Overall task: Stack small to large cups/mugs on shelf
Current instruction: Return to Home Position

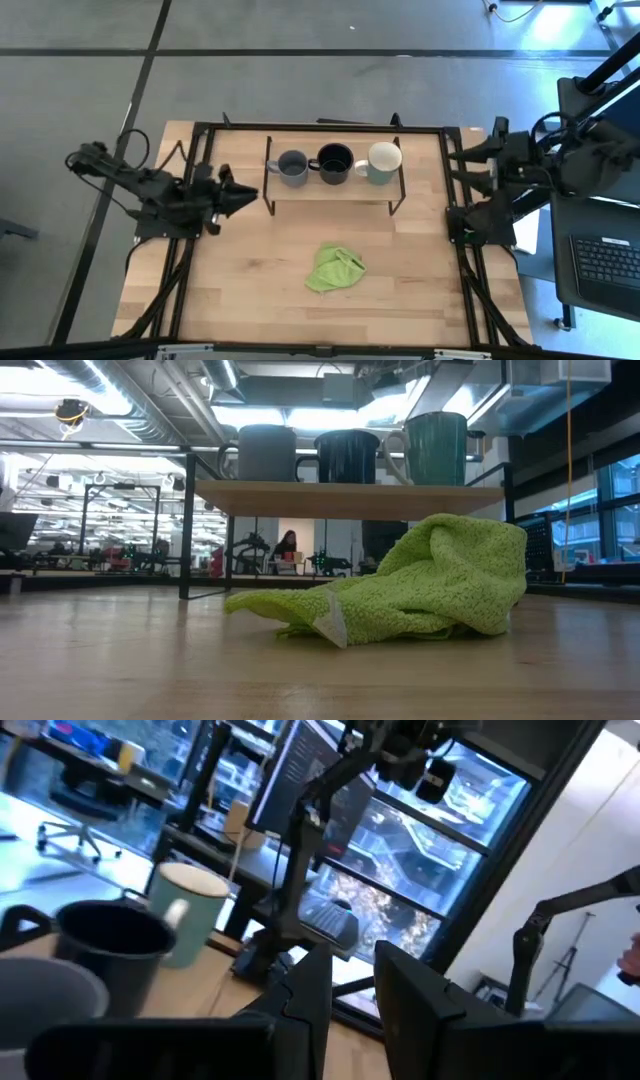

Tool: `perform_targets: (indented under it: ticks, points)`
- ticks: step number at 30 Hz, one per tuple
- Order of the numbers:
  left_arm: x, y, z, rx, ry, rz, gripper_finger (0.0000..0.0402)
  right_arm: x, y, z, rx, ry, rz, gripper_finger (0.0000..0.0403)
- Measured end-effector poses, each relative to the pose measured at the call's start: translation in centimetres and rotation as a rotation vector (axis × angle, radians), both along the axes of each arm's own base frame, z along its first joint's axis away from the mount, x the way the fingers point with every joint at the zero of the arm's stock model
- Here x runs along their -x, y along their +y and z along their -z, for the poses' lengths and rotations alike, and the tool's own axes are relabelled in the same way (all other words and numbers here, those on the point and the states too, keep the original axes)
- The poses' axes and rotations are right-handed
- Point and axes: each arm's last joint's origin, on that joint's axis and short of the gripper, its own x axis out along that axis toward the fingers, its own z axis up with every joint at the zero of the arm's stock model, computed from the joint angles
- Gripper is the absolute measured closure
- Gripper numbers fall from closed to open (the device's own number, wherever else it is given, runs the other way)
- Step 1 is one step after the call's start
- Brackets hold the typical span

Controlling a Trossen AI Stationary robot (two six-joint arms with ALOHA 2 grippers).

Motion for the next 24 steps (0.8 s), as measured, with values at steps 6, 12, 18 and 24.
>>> perform_targets:
  ticks: [6, 12, 18, 24]
  points:
    - [3.2, 0.5, 2.4, 0.004, -0.025, -0.036, 0.0329, 1.3, 0.4, 3.9, -0.048, -0.113, -0.047, 0.0243]
    - [5.6, 1.2, 4.9, 0.007, -0.087, -0.002, 0.0329, 2.5, 0.1, 8.5, -0.082, -0.341, -0.188, 0.0244]
    - [7.2, 1.9, 7.4, -0.047, -0.124, 0.053, 0.033, 4.0, -1.8, 14.5, -0.121, -0.569, -0.273, 0.0244]
    - [7.8, 2.2, 9.5, -0.038, -0.089, 0.059, 0.033, 5.1, -3.0, 20.4, -0.122, -0.796, -0.301, 0.0244]
